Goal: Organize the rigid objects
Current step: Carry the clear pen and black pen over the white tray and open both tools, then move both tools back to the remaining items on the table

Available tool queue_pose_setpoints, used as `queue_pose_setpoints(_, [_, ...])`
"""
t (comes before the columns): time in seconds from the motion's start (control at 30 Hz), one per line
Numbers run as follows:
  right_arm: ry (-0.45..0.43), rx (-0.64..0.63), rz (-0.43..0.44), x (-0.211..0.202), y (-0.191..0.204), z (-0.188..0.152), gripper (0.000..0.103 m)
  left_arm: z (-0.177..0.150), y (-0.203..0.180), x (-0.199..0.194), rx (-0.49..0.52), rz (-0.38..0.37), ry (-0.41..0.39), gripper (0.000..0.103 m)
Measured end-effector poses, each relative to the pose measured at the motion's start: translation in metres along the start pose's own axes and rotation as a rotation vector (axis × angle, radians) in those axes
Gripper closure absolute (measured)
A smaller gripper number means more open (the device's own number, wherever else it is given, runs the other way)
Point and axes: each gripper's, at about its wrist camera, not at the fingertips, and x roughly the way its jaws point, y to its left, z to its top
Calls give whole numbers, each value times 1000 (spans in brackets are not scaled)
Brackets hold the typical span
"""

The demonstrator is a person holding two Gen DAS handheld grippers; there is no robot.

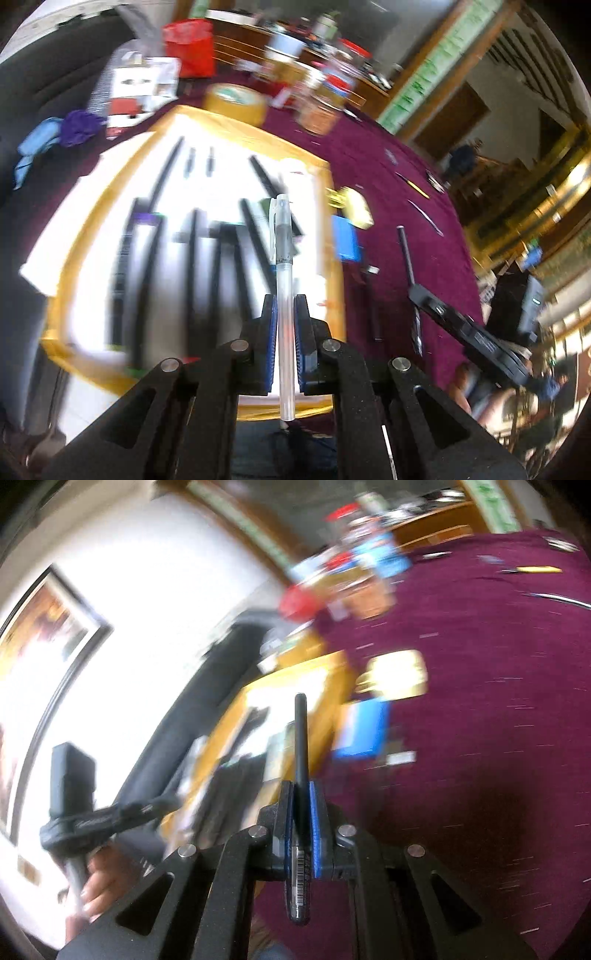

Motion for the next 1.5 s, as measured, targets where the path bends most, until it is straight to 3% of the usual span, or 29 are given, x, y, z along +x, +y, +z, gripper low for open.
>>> queue_pose_setpoints(0.2, [111,-107,-9,65,63,-3,95,-1,37,11,-63,45,13,97])
queue_pose_setpoints(0.47, [196,-89,-152,117,69,-7,95,-2,57,26,-55,71,65,97])
queue_pose_setpoints(0.77, [208,-159,-298,130,81,-10,94,-4,62,33,-42,102,73,96])
queue_pose_setpoints(0.87, [218,-180,-282,129,82,-9,83,-7,61,33,-34,121,65,96])
queue_pose_setpoints(0.9, [216,-181,-277,126,82,-9,71,-8,61,32,-29,132,57,96])
queue_pose_setpoints(1.0, [161,-192,-239,106,82,-9,62,-13,57,24,-17,150,23,83])
queue_pose_setpoints(1.07, [120,-205,-222,87,80,-11,59,-17,50,16,-3,159,-9,67])
queue_pose_setpoints(1.13, [74,-218,-212,64,74,-11,49,-20,38,10,23,180,-46,59])
queue_pose_setpoints(1.27, [1,-188,-272,22,44,-10,41,-30,0,-1,113,172,-107,40])
queue_pose_setpoints(1.4, [6,-96,-409,-8,-9,-12,39,-40,-41,2,194,106,-109,35])
queue_pose_setpoints(1.5, [22,-33,-492,-21,-41,-18,39,-46,-71,9,258,105,-103,35])
